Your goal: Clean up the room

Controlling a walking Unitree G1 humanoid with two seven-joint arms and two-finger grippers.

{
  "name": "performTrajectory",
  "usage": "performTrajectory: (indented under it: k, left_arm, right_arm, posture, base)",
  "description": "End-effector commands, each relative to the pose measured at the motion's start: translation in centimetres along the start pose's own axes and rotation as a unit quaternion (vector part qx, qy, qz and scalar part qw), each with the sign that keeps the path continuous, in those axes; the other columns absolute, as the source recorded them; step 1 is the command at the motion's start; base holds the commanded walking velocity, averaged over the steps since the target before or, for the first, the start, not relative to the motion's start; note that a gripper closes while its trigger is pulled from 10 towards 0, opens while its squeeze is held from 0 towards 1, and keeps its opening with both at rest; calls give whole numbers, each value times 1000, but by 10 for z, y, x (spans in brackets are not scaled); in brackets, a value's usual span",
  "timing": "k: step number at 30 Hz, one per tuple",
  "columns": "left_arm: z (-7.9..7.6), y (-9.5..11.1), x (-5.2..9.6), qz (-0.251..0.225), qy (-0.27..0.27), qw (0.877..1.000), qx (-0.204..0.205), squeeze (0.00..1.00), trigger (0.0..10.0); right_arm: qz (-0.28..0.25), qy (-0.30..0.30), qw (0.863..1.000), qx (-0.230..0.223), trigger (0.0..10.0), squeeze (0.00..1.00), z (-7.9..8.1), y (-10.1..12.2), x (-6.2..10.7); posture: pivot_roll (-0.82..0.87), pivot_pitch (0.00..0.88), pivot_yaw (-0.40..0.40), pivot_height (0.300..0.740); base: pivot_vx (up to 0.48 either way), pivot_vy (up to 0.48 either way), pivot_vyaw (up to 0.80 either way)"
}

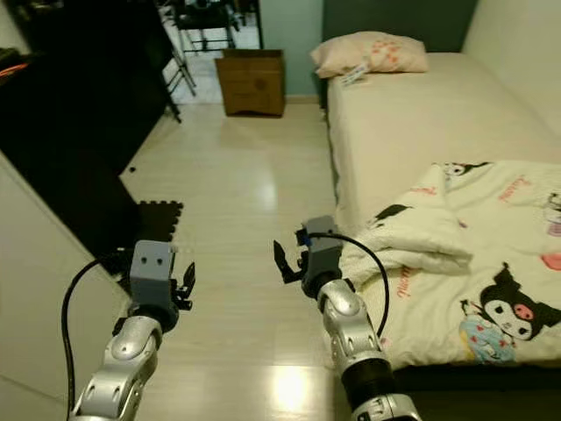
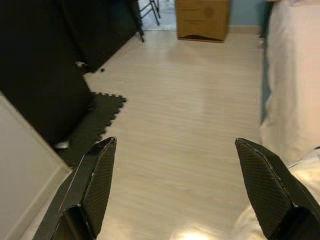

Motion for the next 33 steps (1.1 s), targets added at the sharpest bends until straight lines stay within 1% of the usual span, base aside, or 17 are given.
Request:
performTrajectory:
  k: [1, 17, 25, 26, 27, 29, 33]
  left_arm:
    - [7, -2, 2, 2, 9, 1000, -7, 0, 10000]
    - [10, 1, 1, -6, 16, 1000, -9, 0, 10000]
    - [13, -2, 0, 0, 24, 1000, -3, 0, 10000]
    - [15, -4, 0, 3, 27, 1000, 0, 0, 10000]
    - [20, -10, -1, 10, 36, 999, 4, 0, 10000]
    - [20, -10, -1, 10, 36, 999, 4, 0, 10000]
    - [22, -22, 3, 24, 44, 999, 0, 0, 10000]
  right_arm:
    - [2, 6, 1000, -7, 10000, 0, 6, -4, 0]
    - [-2, 18, 1000, -5, 10000, 0, 10, -2, -1]
    - [-2, 23, 1000, 0, 10000, 0, 13, -3, -3]
    - [-1, 25, 1000, 3, 10000, 0, 13, -3, -4]
    - [3, 30, 1000, 9, 10000, 0, 15, -3, -6]
    - [3, 30, 1000, 9, 10000, 0, 15, -3, -6]
    - [10, 34, 999, 22, 10000, 0, 14, -4, -8]
  posture:
    - [-26, 127, 37, 738]
    - [-22, 121, 37, 738]
    - [-18, 105, 33, 738]
    - [-19, 94, 28, 738]
    - [-19, 84, 18, 738]
    - [-19, 84, 18, 738]
    - [-19, 65, -13, 738]
  base:
    - [458, 0, 0]
    - [464, 0, 0]
    - [462, 0, 0]
    - [461, 0, 0]
    - [461, 0, 0]
    - [461, 0, 0]
    - [461, 0, 0]
Point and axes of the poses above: a point about 5 cm out from each wrist's last joint towards the gripper, its own x axis pointing back from the gripper into the wrist, its own y axis along the axis of the wrist's last joint, z = x × y, the point moved 5 cm from there along -x, pointing out of the wrist towards the gripper, and after that the axes turned 2 degrees about x, right-handed, at the moved point
